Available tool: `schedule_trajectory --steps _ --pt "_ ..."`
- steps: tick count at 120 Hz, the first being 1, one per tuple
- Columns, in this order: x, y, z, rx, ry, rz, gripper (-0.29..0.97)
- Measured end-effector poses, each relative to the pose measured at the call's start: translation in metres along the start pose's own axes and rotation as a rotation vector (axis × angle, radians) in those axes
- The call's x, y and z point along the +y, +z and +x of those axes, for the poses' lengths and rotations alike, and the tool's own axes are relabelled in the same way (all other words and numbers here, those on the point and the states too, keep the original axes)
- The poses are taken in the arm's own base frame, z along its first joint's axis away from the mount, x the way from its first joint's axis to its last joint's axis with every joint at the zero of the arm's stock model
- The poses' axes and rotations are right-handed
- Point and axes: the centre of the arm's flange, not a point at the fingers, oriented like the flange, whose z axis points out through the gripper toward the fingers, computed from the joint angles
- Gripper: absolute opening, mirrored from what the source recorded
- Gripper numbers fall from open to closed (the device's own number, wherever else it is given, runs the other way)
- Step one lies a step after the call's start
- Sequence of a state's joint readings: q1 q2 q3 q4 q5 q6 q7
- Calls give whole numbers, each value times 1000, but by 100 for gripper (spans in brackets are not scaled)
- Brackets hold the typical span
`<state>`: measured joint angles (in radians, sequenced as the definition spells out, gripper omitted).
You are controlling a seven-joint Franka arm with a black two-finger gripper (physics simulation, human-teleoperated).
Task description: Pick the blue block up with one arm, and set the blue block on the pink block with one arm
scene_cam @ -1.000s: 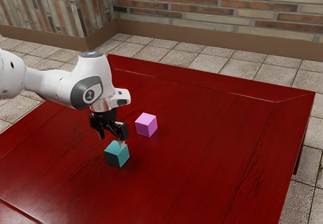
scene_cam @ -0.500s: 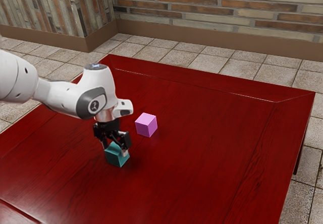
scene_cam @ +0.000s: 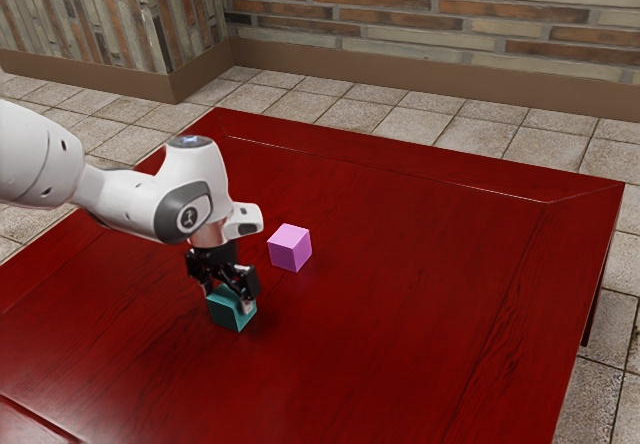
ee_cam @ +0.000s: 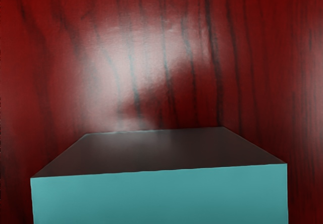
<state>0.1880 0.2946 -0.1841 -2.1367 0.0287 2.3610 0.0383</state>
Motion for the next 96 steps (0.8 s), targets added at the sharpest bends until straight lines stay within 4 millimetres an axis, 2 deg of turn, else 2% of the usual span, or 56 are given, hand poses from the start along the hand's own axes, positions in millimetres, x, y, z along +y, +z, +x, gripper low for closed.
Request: schedule_trajectory --steps 43,73,96 --pt "0 9 3 10 35 7 67" --pt "0 7 5 18 48 9 44" --pt "0 7 5 20 53 15 37"
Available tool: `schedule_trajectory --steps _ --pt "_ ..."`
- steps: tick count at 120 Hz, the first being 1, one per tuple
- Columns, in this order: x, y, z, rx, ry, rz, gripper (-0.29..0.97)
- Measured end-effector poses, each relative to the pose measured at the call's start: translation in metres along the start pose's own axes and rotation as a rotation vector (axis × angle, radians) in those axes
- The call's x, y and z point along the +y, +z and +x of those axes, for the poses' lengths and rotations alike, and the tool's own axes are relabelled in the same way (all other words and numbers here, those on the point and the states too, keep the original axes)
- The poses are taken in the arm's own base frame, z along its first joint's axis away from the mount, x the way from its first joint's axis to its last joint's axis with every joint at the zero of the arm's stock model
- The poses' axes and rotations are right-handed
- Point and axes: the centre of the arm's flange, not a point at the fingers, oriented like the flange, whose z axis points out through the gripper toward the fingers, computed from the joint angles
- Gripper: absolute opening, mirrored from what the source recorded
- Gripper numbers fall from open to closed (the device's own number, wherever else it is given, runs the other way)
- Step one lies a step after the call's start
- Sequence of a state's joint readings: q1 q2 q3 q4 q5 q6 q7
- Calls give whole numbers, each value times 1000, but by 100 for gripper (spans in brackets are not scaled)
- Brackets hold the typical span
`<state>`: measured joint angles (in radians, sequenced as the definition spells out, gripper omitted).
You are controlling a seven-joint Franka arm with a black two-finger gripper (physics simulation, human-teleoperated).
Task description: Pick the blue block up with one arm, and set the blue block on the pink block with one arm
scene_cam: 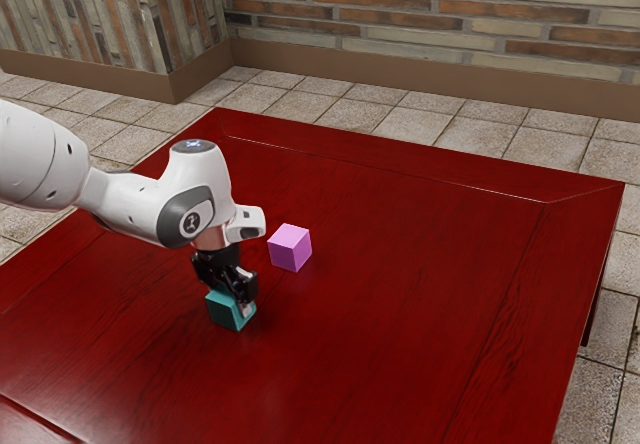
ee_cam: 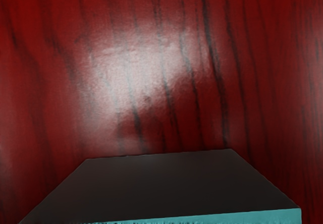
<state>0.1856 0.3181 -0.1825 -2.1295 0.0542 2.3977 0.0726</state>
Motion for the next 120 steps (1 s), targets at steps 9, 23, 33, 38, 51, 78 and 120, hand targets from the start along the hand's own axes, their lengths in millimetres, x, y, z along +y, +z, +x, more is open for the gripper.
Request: schedule_trajectory --steps 9,23,33,38,51,78,120 --pt "0 0 0 1 0 2 36" --pt "2 -1 1 4 2 5 36" --pt "4 -10 7 21 5 10 35" --pt "4 -17 10 32 6 13 35" --pt "6 -56 35 82 25 45 34" --pt "8 -125 94 121 26 80 34" --pt "-6 -106 142 10 -28 61 33"
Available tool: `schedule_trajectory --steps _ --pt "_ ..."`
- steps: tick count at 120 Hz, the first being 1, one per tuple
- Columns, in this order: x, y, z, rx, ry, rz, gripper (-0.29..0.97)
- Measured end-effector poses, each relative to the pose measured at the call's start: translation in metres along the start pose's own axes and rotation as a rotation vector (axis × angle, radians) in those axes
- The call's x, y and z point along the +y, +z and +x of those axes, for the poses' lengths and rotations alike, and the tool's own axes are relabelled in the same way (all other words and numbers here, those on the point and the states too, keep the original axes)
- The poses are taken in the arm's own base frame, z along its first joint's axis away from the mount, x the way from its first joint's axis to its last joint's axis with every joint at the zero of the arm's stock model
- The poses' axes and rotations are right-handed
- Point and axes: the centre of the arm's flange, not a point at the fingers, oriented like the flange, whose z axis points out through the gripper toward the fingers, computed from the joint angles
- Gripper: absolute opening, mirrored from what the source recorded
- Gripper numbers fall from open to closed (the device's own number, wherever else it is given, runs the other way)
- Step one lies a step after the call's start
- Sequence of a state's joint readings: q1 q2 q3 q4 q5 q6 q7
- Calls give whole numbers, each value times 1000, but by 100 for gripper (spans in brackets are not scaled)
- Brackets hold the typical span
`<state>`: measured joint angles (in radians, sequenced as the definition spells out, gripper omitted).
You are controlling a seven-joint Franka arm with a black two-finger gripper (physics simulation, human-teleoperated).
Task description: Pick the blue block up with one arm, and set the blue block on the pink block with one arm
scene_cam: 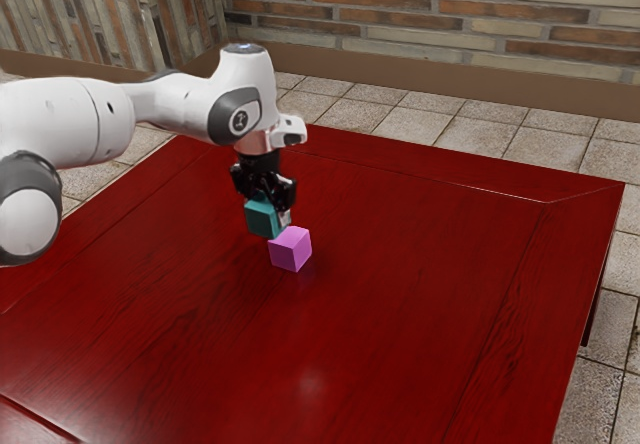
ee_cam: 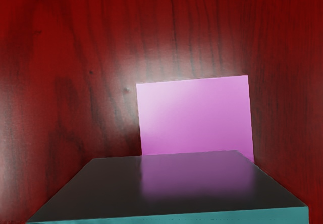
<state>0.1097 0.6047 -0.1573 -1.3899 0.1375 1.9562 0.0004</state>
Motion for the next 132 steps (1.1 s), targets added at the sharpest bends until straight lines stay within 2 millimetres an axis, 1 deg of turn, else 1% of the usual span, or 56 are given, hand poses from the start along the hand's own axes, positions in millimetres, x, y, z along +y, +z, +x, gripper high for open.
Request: schedule_trajectory --steps 7,19,34,51,63,80,101,112,132 --pt "-4 5 5 -17 -9 -2 33" --pt "0 8 14 -33 -11 -5 33" --pt "3 9 16 -56 -11 -1 33" --pt "13 1 17 -63 -2 1 33" --pt "16 4 17 -75 -2 0 33" --pt "17 3 28 -67 -5 -4 33" --pt "10 -1 32 -57 -21 2 33" --pt "11 2 33 -56 -25 -4 33" --pt "14 17 35 -65 -28 -11 33"
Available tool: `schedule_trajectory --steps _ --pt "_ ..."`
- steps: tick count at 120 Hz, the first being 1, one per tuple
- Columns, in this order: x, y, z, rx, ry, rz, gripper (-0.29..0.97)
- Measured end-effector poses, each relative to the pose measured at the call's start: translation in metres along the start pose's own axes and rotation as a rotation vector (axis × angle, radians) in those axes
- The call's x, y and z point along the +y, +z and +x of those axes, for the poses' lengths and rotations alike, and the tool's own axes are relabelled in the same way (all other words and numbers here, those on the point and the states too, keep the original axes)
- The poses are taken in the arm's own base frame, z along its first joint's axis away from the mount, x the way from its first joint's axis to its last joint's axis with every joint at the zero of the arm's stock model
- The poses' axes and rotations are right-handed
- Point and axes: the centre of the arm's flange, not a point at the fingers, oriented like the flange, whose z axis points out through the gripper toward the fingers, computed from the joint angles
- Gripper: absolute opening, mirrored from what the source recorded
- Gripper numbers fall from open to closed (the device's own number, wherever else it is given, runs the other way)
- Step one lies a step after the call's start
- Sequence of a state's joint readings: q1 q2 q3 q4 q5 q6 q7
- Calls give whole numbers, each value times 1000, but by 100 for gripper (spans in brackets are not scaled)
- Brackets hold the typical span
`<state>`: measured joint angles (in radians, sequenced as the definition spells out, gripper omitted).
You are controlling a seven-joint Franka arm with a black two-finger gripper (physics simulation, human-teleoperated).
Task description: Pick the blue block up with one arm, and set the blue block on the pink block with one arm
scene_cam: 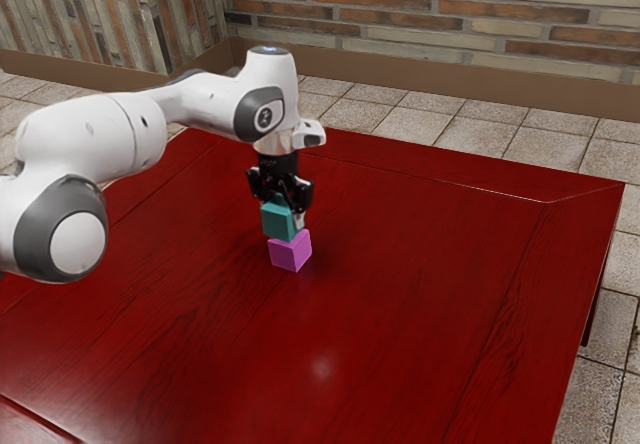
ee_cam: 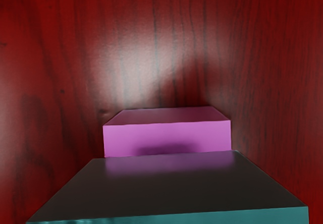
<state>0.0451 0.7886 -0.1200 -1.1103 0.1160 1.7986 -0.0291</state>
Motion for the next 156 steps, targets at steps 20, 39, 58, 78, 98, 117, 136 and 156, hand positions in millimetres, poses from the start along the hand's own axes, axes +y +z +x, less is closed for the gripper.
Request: schedule_trajectory --steps 20,39,58,78,98,117,136,156 --pt "0 6 2 1 -4 -1 33" --pt "4 8 3 4 -2 -1 33" --pt "0 7 4 9 -9 4 32" --pt "-2 6 4 13 -12 6 32" --pt "-2 5 4 15 -12 7 33" --pt "-1 7 5 13 -10 3 47" --pt "1 6 5 17 -4 0 58" --pt "-8 -45 0 65 -14 8 63"
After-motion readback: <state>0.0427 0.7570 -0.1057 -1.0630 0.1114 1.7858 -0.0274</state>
